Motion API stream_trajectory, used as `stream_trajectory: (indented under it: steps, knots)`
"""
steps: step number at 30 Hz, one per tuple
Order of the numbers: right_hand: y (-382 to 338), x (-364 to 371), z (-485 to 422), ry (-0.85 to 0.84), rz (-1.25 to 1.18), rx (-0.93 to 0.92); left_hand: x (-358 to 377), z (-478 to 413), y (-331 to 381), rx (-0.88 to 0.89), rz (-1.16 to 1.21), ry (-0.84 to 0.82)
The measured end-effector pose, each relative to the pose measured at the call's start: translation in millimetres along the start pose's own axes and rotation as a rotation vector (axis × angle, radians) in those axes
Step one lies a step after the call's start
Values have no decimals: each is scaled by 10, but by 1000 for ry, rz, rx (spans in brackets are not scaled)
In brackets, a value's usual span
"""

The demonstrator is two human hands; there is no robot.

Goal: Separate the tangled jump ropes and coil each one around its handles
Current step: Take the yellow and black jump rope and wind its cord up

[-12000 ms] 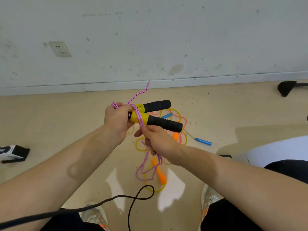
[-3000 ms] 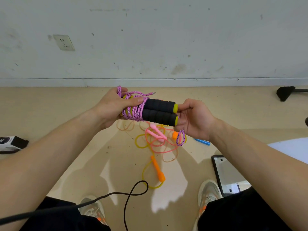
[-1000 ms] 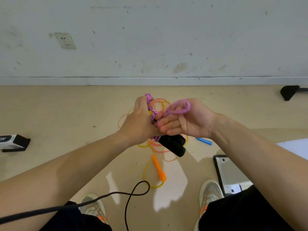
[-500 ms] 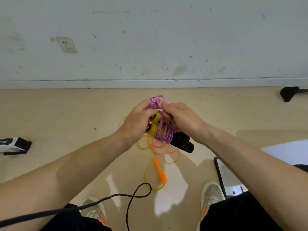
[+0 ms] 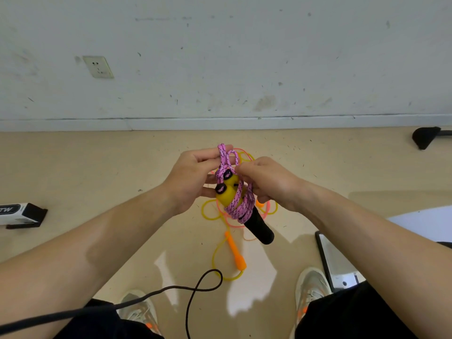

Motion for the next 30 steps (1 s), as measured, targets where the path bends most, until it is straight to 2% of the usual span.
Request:
stream_trajectory:
  steps: [8,15,23,26,30]
  knots:
    - [1,-91,0,52,59,6,-22,-28,-54,-51,-2,8]
    - [3,-140,-24,118,110,-42,-86,-30,-39,-55,56,101]
    - [-145,-322,29,348,182,-203,-123,-19,50,14,40,151]
    - [-292,-255,48,322,187,-286,-52,-7,68,56,-21,107]
    - [-257,-185,4,269,242,-214,8,-2,33,67,-128,76]
Point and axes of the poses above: each hand's wrist, its own z-axis away from the middle knuckle, its own x-axis out of the palm, y = z × x, the point moved 9 cm from there along -z, towards the middle knuckle, and after that the axes turned 2 degrees about z, right-handed, at the moved point
